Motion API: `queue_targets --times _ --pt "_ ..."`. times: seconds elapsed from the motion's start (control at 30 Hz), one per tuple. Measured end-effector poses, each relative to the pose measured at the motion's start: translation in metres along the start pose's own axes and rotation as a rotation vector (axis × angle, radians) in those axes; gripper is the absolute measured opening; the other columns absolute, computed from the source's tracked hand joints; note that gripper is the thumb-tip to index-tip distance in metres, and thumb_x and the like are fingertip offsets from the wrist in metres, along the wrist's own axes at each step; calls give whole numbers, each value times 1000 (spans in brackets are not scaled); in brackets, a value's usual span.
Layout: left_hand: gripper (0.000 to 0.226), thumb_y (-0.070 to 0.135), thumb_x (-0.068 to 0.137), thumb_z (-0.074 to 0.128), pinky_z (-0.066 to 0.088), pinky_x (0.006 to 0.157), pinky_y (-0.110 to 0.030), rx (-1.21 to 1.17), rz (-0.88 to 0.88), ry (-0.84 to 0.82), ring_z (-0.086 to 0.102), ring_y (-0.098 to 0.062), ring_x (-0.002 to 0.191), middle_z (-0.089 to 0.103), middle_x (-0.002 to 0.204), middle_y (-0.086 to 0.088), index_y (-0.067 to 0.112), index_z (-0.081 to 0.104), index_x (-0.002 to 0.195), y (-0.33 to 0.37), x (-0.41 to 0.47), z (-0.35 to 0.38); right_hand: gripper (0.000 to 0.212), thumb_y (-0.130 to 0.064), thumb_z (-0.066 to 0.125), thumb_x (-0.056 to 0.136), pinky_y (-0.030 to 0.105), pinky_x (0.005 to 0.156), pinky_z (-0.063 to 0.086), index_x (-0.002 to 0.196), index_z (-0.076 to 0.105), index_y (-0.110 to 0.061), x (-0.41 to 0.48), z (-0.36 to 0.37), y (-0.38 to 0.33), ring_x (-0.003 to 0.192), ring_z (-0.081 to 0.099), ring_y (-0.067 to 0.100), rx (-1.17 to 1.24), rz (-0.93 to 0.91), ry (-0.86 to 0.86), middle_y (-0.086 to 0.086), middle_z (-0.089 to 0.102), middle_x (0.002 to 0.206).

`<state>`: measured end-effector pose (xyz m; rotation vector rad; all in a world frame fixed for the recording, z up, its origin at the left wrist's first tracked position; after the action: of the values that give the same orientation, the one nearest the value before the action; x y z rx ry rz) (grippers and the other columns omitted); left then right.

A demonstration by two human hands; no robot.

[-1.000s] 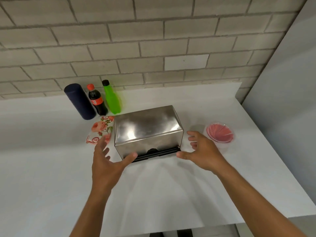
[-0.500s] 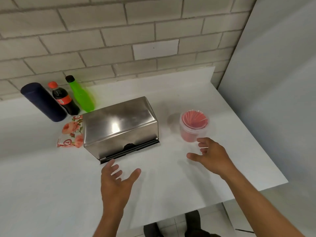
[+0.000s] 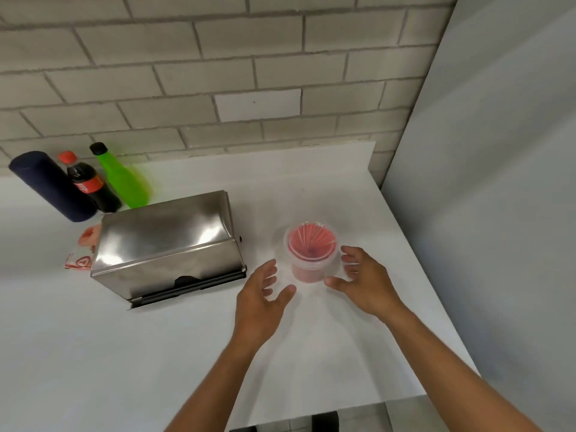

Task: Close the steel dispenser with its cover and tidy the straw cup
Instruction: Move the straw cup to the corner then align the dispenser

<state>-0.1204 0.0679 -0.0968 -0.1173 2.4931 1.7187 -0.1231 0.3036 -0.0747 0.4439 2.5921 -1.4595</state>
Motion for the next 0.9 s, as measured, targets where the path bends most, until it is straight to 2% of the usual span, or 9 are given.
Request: queue_targets --times 0.17,0.2,0.27,0.33,0.53,0.63,0.67,0.8,0.9 --pt "79 21 85 86 52 97 -21 -26 36 -27 62 -14 125 61 144 5 22 48 154 10 25 26 87 -34 94 70 30 99 52 144 50 -22 24 -6 -2 117 62 16 -26 -114 -117 -2 63 135" --pt "78 20 85 87 53 98 -20 -29 45 -38 62 -15 126 62 143 4 22 49 154 11 28 29 86 -34 94 70 28 98 52 143 51 -21 28 -7 -2 117 62 16 -16 -125 -131 -3 63 134" --pt "75 20 84 87 53 90 -11 -34 51 -52 63 -14 123 64 136 8 24 51 150 12 32 35 83 -35 95 68 15 88 51 139 53 -25 33 -6 -2 116 62 13 19 -139 -152 -8 63 129" --pt "74 19 84 88 54 86 -9 -54 45 -52 64 -14 121 65 133 9 25 52 148 11 35 40 80 -36 96 66 3 77 46 134 54 -31 36 -5 -2 113 62 8 56 -153 -162 -15 63 123" --pt "73 8 82 88 58 92 -22 -112 51 -55 69 -14 118 69 130 7 19 55 146 5 51 50 93 -64 88 46 1 72 47 130 53 -39 46 -6 -2 103 61 -4 138 -144 -153 -22 63 116" --pt "71 7 82 89 57 88 -18 -129 60 -63 69 -11 116 69 129 9 20 57 144 9 64 56 98 -71 85 39 1 70 47 127 53 -40 55 -12 -3 103 61 -4 163 -150 -144 -24 62 116" --pt "70 6 82 88 56 85 -15 -131 63 -63 69 -10 115 69 128 10 20 58 143 12 69 59 97 -68 88 40 1 70 48 126 53 -39 60 -14 -4 104 62 -2 168 -148 -145 -24 62 115" --pt "62 1 83 86 55 79 -11 -132 81 -49 67 -8 112 69 124 12 23 60 135 23 93 69 75 -27 98 63 4 70 49 125 56 -33 86 -22 -4 108 66 10 166 -137 -128 -13 66 117" --pt "55 -1 85 83 55 76 -12 -140 73 -33 68 -6 108 71 120 11 30 64 127 32 115 76 74 -26 97 65 4 69 49 126 56 -33 109 -30 -7 106 67 8 146 -141 -119 -14 67 116"
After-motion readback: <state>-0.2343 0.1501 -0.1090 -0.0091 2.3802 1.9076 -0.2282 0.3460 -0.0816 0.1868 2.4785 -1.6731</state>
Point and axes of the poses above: each hand's wrist, its own x-axis towards the middle knuckle, its own z-axis out of the palm, y = z × x, the point moved 2 cm from there along x, towards the middle knuckle
